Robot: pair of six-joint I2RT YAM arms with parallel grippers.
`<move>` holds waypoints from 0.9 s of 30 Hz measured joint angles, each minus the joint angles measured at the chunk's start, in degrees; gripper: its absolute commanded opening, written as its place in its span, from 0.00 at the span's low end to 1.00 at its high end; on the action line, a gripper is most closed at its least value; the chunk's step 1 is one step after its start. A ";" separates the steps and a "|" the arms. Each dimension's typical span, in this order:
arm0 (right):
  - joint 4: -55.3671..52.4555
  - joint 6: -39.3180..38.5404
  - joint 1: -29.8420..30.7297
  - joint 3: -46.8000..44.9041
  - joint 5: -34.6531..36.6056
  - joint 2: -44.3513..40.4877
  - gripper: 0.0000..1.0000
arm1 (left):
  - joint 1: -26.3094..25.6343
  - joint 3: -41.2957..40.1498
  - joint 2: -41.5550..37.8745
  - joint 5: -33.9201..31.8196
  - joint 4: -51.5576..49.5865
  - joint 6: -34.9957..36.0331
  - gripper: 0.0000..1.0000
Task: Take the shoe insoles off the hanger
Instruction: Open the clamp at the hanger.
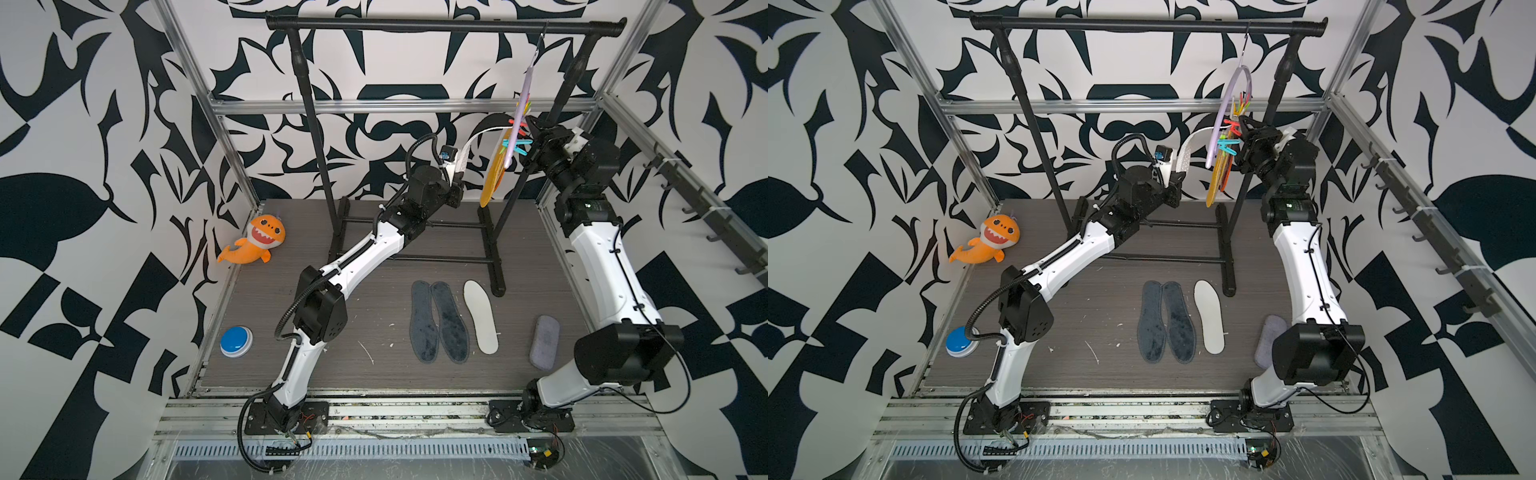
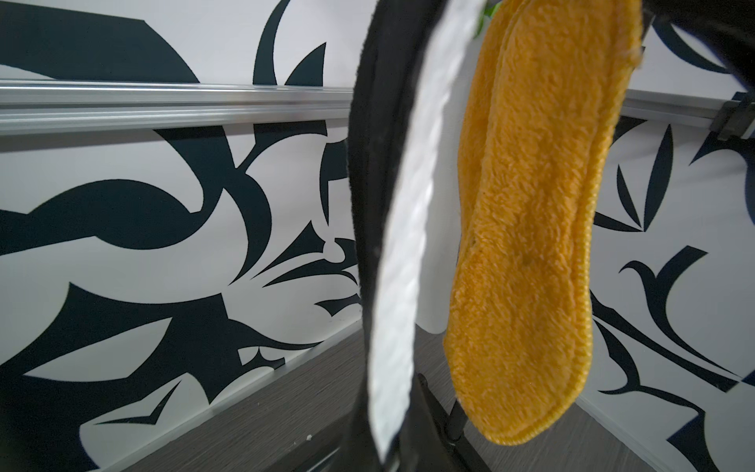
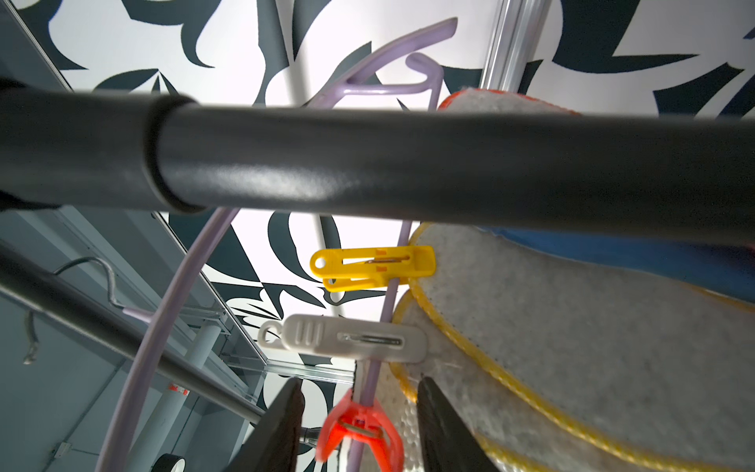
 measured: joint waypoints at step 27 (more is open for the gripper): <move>0.04 0.20 1.11 1.84 0.48 2.58 0.30 | 0.17 -1.14 0.00 -0.02 0.63 0.00 0.00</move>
